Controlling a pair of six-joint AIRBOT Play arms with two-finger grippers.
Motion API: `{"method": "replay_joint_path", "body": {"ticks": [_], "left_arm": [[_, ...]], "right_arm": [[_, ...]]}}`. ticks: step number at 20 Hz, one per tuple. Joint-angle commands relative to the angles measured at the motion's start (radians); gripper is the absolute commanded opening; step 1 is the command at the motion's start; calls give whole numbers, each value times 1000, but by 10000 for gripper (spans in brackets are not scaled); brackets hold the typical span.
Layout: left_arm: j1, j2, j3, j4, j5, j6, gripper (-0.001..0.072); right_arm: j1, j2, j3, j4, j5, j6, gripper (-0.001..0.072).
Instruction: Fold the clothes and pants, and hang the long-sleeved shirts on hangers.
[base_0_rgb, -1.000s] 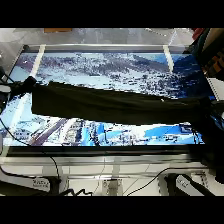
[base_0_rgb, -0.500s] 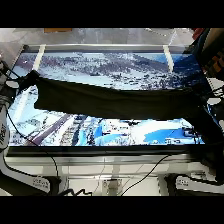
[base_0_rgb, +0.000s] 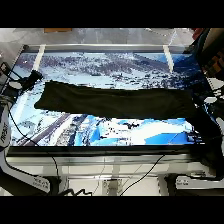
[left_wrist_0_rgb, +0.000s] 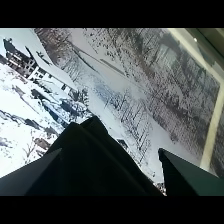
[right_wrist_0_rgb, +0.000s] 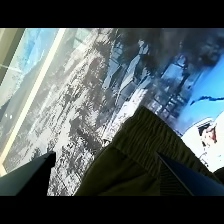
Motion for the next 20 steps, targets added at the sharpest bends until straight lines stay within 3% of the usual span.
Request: {"method": "replay_joint_path", "body": {"ticks": [1,7,8,9,10,15,16,17,20], "left_arm": [[23,32,1,1,-126,-2,707],[114,91,-42,61,-504,-1,701],[113,111,-75,118,-535,-2,690],[113,141,-123,177,-554,-2,617],[111,178,-180,198,-545,0,543],[123,410,-496,196,-348,-9,541],[124,426,-526,197,-332,-7,567],[124,426,-538,196,-332,-8,719],[124,388,-541,100,-325,-9,713]], "right_arm": [[0,10,1,-37,23,2,702],[0,45,1,-105,74,1,701],[0,49,1,-113,75,1,701],[0,53,1,-123,78,1,701],[0,56,1,-127,81,1,701],[0,61,1,-150,109,-6,701],[0,61,1,-150,113,-6,701],[0,61,1,-150,119,-6,701],[0,61,1,-149,146,-6,701]]}}
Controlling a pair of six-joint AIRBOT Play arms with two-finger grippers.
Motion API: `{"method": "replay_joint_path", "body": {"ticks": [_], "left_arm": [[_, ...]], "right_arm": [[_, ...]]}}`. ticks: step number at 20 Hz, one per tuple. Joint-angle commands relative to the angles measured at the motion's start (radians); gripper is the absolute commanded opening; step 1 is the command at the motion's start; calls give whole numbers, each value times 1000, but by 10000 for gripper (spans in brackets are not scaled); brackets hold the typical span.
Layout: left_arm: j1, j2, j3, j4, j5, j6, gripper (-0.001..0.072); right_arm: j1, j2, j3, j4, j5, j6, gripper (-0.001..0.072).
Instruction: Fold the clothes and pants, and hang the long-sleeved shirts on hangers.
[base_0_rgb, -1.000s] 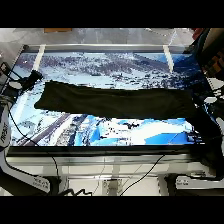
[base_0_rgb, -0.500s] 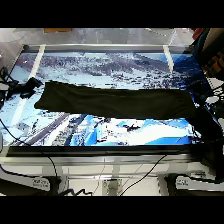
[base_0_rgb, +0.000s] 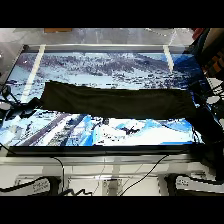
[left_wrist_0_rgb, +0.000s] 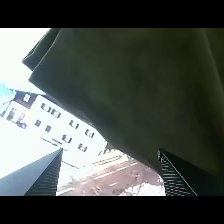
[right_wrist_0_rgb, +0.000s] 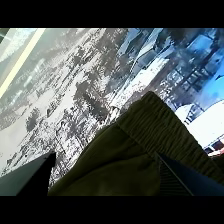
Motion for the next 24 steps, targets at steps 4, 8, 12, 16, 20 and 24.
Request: {"method": "replay_joint_path", "body": {"ticks": [4,8,12,16,20,24], "left_arm": [[5,-98,-40,-301,76,-1,712],[0,-202,-39,-458,132,24,711],[-13,-221,-28,-575,274,196,709],[-61,-242,7,-576,459,201,695],[-116,-309,99,-576,486,202,538],[-127,-313,177,-575,485,211,21]], "right_arm": [[0,1,0,-4,68,-1,701],[0,1,0,-5,79,-1,700],[0,1,0,-5,83,-1,701],[0,1,7,-5,143,-6,700],[0,1,69,-5,287,-214,700],[1,1,182,-4,422,-242,700]]}}
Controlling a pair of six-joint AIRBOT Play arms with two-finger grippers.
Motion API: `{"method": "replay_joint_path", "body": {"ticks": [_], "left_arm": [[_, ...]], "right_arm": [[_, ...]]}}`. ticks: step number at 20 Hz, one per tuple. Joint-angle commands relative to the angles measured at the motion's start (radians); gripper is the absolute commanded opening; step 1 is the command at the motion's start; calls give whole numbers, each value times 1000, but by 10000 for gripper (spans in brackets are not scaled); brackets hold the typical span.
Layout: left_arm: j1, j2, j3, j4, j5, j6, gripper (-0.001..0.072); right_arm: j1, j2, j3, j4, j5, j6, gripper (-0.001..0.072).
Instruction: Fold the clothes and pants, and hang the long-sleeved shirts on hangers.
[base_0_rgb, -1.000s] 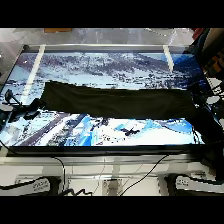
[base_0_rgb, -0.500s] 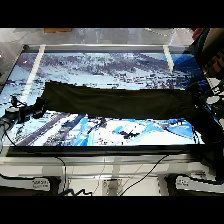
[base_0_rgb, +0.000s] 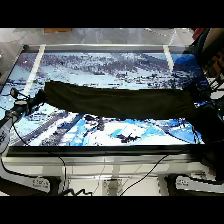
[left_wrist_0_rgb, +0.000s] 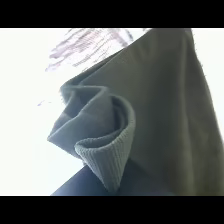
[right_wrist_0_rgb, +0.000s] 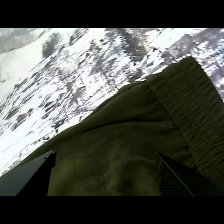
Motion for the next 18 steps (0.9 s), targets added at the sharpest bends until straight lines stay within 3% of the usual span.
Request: {"method": "replay_joint_path", "body": {"ticks": [1,2,4,6,7,8,9,10,13,15,18], "left_arm": [[-11,6,72,-4,23,46,20],[-11,30,86,-1,22,109,20],[-11,98,98,50,8,211,20],[-11,193,99,145,-12,253,21],[-11,246,99,192,-11,262,21],[-11,306,99,234,-11,262,21],[-11,364,99,259,-11,262,21],[-11,413,99,261,-12,262,21],[-15,536,99,261,-12,262,21],[-15,594,99,261,-29,262,21],[-16,665,99,257,-196,261,21]], "right_arm": [[3,1,100,2,154,-59,699],[13,1,130,2,195,-82,696],[53,1,179,3,261,-125,577],[116,1,206,27,236,-124,515],[154,1,208,65,187,-124,442],[195,0,208,110,131,-124,332],[245,-2,208,137,60,-124,157],[297,-4,208,139,-17,-122,33],[478,-18,220,140,-183,-115,29],[592,-61,274,139,-183,-98,29],[754,-172,401,140,-159,-40,28]]}}
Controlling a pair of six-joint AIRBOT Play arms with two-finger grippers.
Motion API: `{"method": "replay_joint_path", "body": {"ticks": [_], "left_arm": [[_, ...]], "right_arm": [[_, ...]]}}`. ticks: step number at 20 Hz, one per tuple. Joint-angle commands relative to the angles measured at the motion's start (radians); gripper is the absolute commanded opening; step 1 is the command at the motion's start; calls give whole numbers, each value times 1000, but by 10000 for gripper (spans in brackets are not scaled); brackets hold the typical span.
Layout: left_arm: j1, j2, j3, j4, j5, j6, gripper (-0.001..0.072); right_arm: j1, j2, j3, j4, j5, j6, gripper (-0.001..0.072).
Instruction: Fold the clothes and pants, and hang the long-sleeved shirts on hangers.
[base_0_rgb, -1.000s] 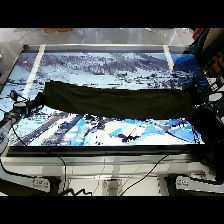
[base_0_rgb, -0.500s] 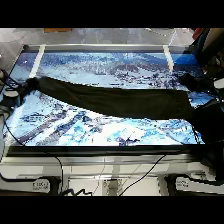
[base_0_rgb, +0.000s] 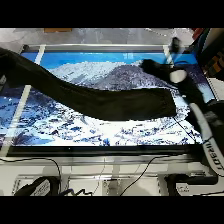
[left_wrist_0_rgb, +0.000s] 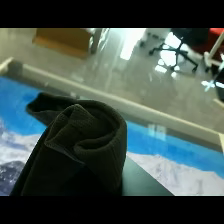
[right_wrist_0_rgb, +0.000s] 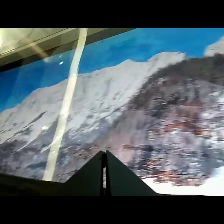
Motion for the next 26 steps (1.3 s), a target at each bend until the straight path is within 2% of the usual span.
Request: {"method": "replay_joint_path", "body": {"ticks": [1,4,6,10,12,14,16,21,26], "left_arm": [[-1,92,1,6,-189,4,21],[-1,127,1,4,-360,4,21],[-1,143,1,-19,-422,4,21],[-1,158,1,-159,-437,4,21],[-1,157,1,-164,-438,4,21],[-1,157,0,-163,-438,4,21],[-1,156,0,-154,-438,4,21],[-3,114,0,-153,-491,4,21],[-71,-57,0,-152,-734,5,21]], "right_arm": [[200,-120,137,6,-26,56,28],[336,-259,289,5,17,118,28],[409,-351,377,5,67,166,28],[547,-520,496,6,155,269,28],[608,-586,531,10,189,323,28],[658,-618,548,19,213,332,28],[689,-623,548,-35,229,328,28],[616,-609,548,-151,387,328,29],[409,-537,549,-163,590,328,29]]}}
